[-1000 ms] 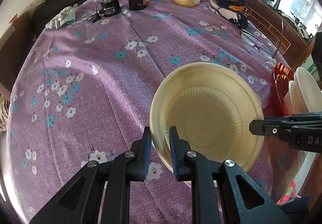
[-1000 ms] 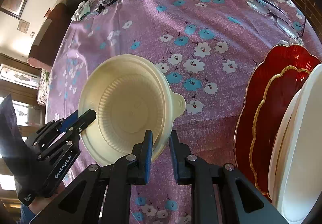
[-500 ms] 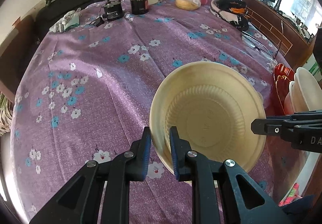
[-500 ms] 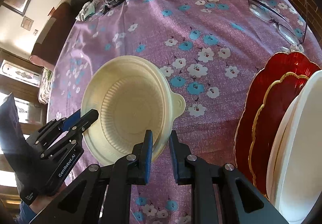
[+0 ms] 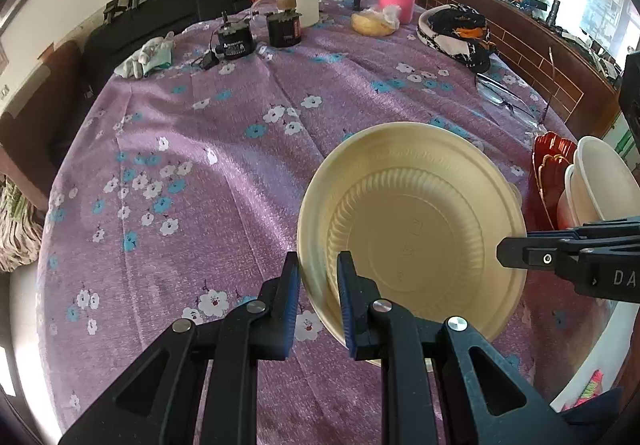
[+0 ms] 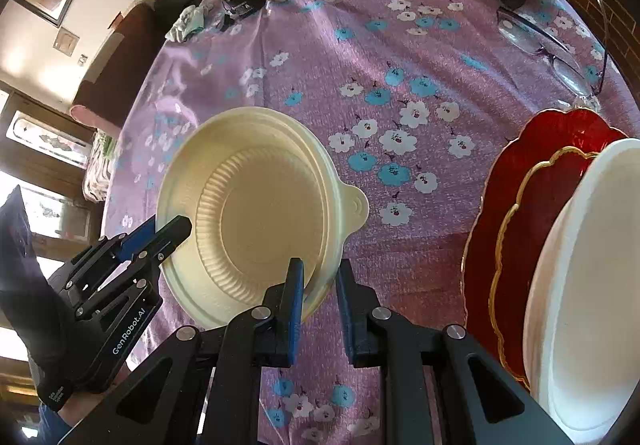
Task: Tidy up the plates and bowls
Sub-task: 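Lift the cream bowl with the left gripper and carry it over the stack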
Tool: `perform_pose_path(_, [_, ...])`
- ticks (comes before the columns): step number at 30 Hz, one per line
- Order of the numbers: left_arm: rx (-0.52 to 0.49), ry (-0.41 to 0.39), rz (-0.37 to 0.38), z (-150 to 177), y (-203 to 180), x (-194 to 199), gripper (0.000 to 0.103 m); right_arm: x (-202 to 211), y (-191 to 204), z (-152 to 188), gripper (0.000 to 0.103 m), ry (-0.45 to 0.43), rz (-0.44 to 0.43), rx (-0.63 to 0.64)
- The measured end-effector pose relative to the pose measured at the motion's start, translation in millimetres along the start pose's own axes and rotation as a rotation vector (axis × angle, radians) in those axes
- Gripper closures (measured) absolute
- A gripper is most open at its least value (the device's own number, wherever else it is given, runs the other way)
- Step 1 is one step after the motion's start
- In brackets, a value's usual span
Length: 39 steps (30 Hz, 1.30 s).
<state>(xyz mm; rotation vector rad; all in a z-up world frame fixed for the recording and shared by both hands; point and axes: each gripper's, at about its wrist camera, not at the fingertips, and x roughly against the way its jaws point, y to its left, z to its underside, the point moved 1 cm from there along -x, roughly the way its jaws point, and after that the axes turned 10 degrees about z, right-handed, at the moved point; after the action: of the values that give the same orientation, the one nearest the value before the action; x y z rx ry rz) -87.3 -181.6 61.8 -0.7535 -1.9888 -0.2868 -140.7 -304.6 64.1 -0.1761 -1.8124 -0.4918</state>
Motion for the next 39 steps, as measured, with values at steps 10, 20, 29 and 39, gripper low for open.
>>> perform_pose_path(10, [-0.024,-0.045,-0.024,-3.6,-16.0,17.4,0.085,22.3,-6.0,3.8,0.085,-0.051,-0.012,0.016])
perform_pose_path(20, [-0.05,-0.077,-0.028,-9.7,-38.0,26.2,0.085,45.4,-19.1,6.8,0.085,-0.093,-0.011,0.023])
perform_pose_path(29, [-0.072,-0.097,-0.025,-14.5,-60.6,29.7,0.085,62.5,-35.1,10.0,0.085,-0.119,-0.004,0.018])
perform_pose_path(39, [-0.097,-0.118,-0.034,-19.0,-78.1,36.7,0.085,75.1,-50.4,13.6,0.085,-0.142,-0.01,0.008])
